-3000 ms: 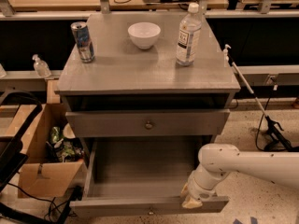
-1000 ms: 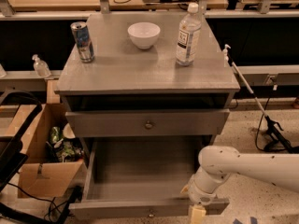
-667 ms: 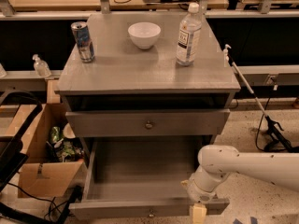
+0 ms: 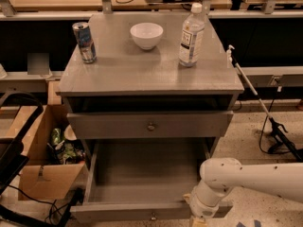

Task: Open middle drawer

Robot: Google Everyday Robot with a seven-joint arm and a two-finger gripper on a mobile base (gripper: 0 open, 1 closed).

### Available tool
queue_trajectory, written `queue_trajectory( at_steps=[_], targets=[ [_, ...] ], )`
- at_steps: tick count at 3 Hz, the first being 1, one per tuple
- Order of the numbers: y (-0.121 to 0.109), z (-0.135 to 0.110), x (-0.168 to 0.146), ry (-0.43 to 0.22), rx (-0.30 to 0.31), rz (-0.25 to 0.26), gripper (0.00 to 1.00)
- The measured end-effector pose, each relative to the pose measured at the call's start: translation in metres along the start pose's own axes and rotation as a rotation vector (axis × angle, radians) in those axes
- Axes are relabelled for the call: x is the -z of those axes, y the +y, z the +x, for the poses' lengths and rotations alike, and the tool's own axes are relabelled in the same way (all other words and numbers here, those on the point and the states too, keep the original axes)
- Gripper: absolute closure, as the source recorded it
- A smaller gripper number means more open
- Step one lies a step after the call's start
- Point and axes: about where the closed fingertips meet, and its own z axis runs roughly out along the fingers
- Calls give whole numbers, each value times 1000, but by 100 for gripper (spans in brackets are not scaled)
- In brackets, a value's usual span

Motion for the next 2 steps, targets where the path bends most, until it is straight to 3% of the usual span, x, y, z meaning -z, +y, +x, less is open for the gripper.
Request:
queue_trajectory(
  at_steps=[1, 2],
  targets=[
    [20, 0, -4, 14, -14, -9, 73],
    [20, 0, -3, 14, -14, -9, 96]
  ],
)
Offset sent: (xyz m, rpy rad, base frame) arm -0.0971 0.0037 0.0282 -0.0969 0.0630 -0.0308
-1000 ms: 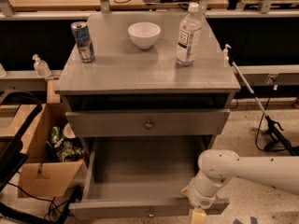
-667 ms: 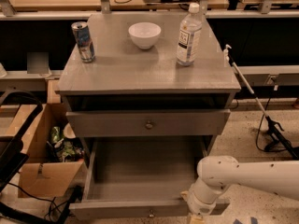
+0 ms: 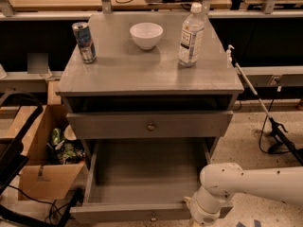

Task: Open middle drawer

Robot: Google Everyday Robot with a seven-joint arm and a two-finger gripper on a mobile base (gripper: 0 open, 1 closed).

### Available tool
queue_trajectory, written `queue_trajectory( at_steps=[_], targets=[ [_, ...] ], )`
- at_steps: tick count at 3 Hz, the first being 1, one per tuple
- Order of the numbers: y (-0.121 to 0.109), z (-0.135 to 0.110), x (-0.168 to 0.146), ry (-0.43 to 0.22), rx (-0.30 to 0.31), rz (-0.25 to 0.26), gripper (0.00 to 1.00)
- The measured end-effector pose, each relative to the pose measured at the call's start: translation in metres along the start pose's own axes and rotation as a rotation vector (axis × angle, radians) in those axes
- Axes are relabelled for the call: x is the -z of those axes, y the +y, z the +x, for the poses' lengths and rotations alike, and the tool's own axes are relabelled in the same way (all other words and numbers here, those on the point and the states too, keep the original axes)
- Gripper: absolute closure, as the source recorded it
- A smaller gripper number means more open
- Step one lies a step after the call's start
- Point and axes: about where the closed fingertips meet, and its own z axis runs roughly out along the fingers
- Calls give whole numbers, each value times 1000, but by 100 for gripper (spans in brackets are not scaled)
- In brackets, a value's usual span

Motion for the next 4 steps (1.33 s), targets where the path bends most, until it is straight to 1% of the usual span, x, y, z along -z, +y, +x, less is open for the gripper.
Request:
queue_trajectory(
  at_steps=[1, 4],
  targets=[
    [0, 0, 0, 0, 0, 0, 100],
    [0, 0, 1, 0, 0, 0, 100]
  ],
)
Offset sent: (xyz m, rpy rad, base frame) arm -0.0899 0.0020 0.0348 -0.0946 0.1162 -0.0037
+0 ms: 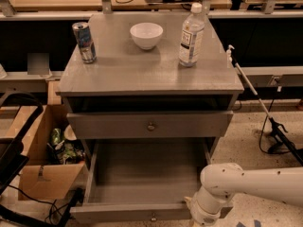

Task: Open middle drawer

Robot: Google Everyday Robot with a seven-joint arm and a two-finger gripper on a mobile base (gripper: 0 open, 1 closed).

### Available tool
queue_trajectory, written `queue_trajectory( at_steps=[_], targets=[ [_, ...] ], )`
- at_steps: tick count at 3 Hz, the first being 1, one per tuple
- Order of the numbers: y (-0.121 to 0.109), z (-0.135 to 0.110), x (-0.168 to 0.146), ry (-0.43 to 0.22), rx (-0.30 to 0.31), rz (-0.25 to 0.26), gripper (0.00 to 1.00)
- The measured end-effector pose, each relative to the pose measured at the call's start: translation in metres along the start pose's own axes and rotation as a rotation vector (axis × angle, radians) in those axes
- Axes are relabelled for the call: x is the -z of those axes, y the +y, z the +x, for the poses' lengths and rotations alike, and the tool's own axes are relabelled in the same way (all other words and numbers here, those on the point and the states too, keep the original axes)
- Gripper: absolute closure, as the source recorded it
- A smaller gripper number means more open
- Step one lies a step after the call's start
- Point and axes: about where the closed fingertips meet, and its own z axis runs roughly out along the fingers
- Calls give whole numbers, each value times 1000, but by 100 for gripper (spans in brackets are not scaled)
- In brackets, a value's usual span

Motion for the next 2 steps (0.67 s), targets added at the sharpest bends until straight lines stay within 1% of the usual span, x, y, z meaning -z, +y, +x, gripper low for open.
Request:
queue_trajectory(
  at_steps=[2],
  targets=[
    [0, 0, 0, 0, 0, 0, 100]
  ],
)
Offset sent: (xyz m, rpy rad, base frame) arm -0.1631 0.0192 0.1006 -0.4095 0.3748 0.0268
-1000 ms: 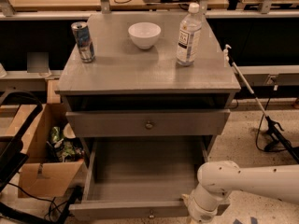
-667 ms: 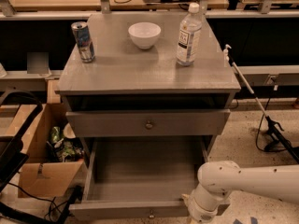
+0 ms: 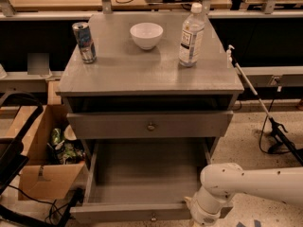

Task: Open middle drawer

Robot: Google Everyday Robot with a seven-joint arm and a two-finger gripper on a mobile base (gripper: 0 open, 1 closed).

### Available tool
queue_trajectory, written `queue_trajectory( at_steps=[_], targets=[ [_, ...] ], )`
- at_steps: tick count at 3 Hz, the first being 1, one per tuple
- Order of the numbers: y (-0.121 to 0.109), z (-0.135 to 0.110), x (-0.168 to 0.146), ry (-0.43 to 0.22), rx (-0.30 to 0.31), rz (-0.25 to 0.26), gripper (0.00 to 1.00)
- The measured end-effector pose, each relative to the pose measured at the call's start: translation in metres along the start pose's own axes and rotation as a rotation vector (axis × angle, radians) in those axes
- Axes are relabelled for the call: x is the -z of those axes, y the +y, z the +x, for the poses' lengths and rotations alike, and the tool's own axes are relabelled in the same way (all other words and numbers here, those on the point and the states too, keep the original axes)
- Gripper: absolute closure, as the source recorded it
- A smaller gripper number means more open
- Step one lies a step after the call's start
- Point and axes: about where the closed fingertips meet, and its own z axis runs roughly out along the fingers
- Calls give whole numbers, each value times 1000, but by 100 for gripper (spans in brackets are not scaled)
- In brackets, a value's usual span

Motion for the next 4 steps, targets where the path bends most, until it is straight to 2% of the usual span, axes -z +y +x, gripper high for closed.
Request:
queue_trajectory(
  at_steps=[1, 2, 4],
  targets=[
    [0, 0, 0, 0, 0, 0, 100],
    [0, 0, 0, 0, 0, 0, 82],
    [0, 0, 0, 0, 0, 0, 35]
  ],
)
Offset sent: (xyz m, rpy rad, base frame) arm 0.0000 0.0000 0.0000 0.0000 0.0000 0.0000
